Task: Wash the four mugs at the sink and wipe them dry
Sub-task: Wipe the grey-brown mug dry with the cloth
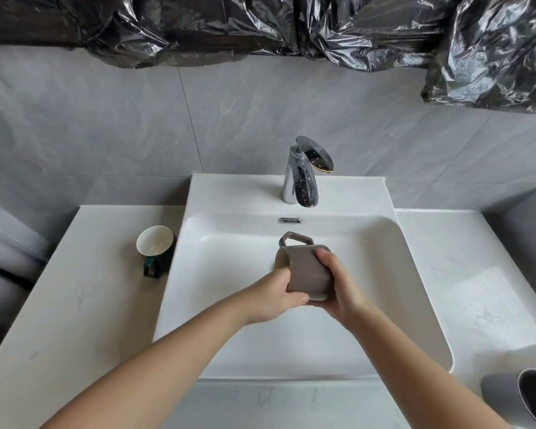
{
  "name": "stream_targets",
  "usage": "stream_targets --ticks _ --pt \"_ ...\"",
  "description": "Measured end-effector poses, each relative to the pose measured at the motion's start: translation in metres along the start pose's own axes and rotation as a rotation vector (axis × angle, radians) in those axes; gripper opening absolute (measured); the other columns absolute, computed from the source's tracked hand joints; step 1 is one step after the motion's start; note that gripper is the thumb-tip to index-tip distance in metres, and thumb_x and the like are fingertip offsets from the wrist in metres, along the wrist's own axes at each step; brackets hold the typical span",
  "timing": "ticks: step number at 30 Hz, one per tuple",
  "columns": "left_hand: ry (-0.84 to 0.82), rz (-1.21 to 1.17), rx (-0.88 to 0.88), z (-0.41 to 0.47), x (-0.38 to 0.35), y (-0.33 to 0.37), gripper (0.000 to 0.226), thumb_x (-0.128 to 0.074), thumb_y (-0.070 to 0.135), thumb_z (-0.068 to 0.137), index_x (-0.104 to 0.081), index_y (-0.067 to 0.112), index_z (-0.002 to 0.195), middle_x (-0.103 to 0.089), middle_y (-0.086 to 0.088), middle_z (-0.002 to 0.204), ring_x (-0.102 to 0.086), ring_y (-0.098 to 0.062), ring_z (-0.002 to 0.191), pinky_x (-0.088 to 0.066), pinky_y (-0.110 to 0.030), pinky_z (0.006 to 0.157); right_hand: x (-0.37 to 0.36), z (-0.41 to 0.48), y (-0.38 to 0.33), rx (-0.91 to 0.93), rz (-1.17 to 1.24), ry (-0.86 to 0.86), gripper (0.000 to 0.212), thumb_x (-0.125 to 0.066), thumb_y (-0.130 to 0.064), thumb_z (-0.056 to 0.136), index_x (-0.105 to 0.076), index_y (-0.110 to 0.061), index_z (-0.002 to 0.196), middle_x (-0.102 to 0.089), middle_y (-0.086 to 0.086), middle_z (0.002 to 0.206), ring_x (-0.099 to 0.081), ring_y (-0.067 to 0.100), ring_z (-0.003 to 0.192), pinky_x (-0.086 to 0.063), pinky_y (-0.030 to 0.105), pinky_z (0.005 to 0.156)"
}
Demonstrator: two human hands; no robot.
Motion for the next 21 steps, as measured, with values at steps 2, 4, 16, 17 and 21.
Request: stream_targets --ticks 2,4,16,17,21 --pt "-0.036 -0.259 0.023 -0.003 -0.005 -0.003 0.049 -0.057 0.020 0.084 -0.050 0.012 0.132 -0.062 -0.003 0.126 -0.058 -0.015 0.116 -0.045 -0.031 0.103 0.001 -0.001 -0.004 0.099 -0.079 0.016 0.044 -0.057 -0.047 0.083 -0.063 -0.022 0.118 -0.068 0.011 0.112 -0.067 0.028 0.097 -0.055 0.042 0.072" --pt "-0.073 -0.470 0.048 -0.005 -0.008 -0.006 0.050 -0.058 0.022 0.084 -0.051 0.014 0.133 -0.063 0.001 0.125 -0.057 -0.015 0.119 -0.040 -0.033 0.103 0.004 -0.003 -0.010 0.234 -0.203 0.048 0.055 -0.062 -0.049 0.077 -0.057 -0.026 0.127 -0.068 0.004 0.116 -0.066 0.020 0.104 -0.054 0.030 0.076" --pt "0.065 0.510 -0.317 -0.005 0.006 0.019 0.035 -0.054 0.027 0.096 -0.048 0.025 0.131 -0.040 0.011 0.123 -0.046 -0.013 0.118 -0.038 -0.032 0.103 0.001 -0.009 0.002 -0.119 0.177 -0.104 0.048 -0.046 -0.058 0.086 -0.078 -0.025 0.098 -0.074 0.011 0.099 -0.072 0.027 0.083 -0.058 0.035 0.059" --pt "0.061 0.567 -0.364 -0.006 0.004 0.023 0.039 -0.054 0.033 0.097 -0.045 0.032 0.135 -0.032 0.020 0.124 -0.039 -0.009 0.124 -0.031 -0.034 0.109 0.000 -0.008 -0.001 -0.072 0.165 -0.104 0.044 -0.046 -0.055 0.088 -0.077 -0.026 0.100 -0.074 0.010 0.101 -0.072 0.026 0.084 -0.057 0.033 0.059" --pt "0.041 0.333 -0.243 -0.002 0.003 0.019 0.033 -0.056 0.021 0.096 -0.049 0.026 0.128 -0.042 0.000 0.135 -0.049 -0.008 0.119 -0.039 -0.012 0.097 0.004 -0.003 -0.003 0.044 0.065 -0.058 0.055 -0.051 -0.052 0.085 -0.061 -0.016 0.125 -0.069 0.016 0.108 -0.068 0.029 0.087 -0.051 0.033 0.059"
Point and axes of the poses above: each hand's wrist, its own z-axis towards the middle knuckle, its own x-axis out of the back of the hand, y = z × x, the point moved 7 cm from there along z, towards the middle knuckle
